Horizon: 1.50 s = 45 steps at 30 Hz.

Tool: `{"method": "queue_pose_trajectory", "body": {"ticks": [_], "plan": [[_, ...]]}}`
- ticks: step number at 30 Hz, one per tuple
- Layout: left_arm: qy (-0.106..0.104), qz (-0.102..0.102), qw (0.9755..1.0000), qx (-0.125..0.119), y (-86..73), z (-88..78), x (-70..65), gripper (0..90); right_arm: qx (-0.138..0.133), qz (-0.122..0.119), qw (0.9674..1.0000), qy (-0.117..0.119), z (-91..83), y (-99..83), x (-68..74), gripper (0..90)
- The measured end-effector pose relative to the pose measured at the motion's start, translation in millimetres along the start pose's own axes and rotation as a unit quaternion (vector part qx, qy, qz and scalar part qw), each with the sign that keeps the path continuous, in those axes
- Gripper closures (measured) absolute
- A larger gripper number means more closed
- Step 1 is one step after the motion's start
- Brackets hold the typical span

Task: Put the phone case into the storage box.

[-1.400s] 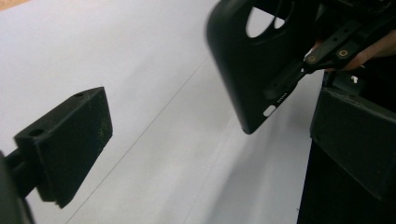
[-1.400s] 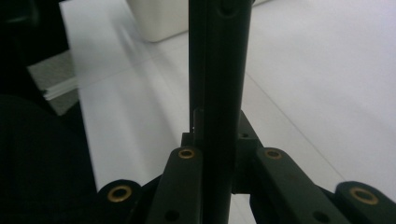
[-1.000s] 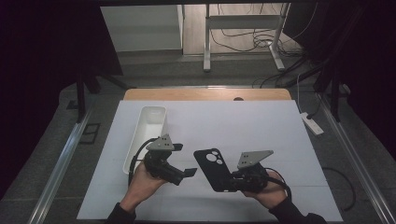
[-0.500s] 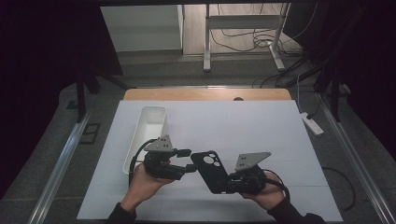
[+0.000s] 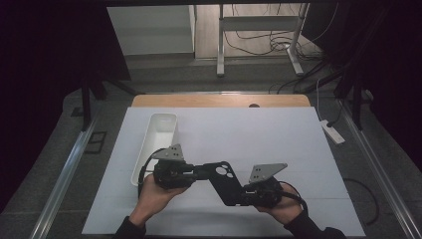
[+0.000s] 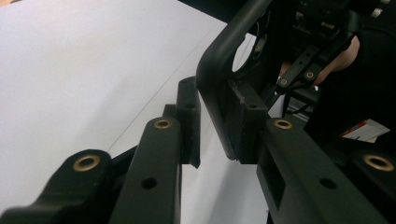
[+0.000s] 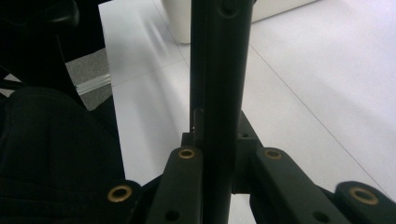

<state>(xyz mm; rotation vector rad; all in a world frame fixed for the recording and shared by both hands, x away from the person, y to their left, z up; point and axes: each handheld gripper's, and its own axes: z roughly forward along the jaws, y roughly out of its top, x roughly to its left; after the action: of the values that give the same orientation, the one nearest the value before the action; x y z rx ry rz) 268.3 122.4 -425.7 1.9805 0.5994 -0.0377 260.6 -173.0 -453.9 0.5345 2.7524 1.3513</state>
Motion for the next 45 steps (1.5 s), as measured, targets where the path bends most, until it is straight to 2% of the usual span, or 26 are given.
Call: {"method": "queue_pose_trajectory", "body": {"ticks": [9,14,19,22,27,30,40,45], "plan": [[-0.024,-0.016,0.9995,-0.011,-0.5,-1.0,2.5,82.5,0.007,-0.003,0.9999,-0.008,2.5,0.0,0.9,84.9],[-0.024,-0.027,0.9993,-0.008,0.0,-1.2,2.2,83.3,0.010,-0.002,0.9999,-0.010,3.7,0.0,0.6,84.8],[-0.019,-0.019,0.9996,-0.004,2.0,-1.4,-0.3,83.7,0.013,-0.001,0.9998,-0.013,5.1,-0.2,0.0,83.1],[-0.013,-0.015,0.9998,-0.004,3.8,-1.5,-1.4,83.7,0.013,0.008,0.9997,-0.021,5.8,0.2,-0.4,75.3],[0.001,-0.008,1.0000,0.001,6.4,-3.6,-1.3,83.6,0.018,0.002,0.9991,-0.039,4.8,1.1,0.9,64.6],[0.011,-0.003,0.9999,0.006,7.1,-6.1,-0.2,83.6,0.019,0.009,0.9988,-0.044,3.1,0.9,-0.4,57.0],[0.029,0.004,0.9995,0.011,9.1,-12.3,5.0,83.6,0.026,0.024,0.9969,-0.071,-4.6,-1.8,-2.2,43.1],[0.036,0.005,0.9993,0.013,8.9,-16.4,8.1,83.5,0.032,0.036,0.9948,-0.090,-9.4,-4.2,-2.9,36.9]]}}
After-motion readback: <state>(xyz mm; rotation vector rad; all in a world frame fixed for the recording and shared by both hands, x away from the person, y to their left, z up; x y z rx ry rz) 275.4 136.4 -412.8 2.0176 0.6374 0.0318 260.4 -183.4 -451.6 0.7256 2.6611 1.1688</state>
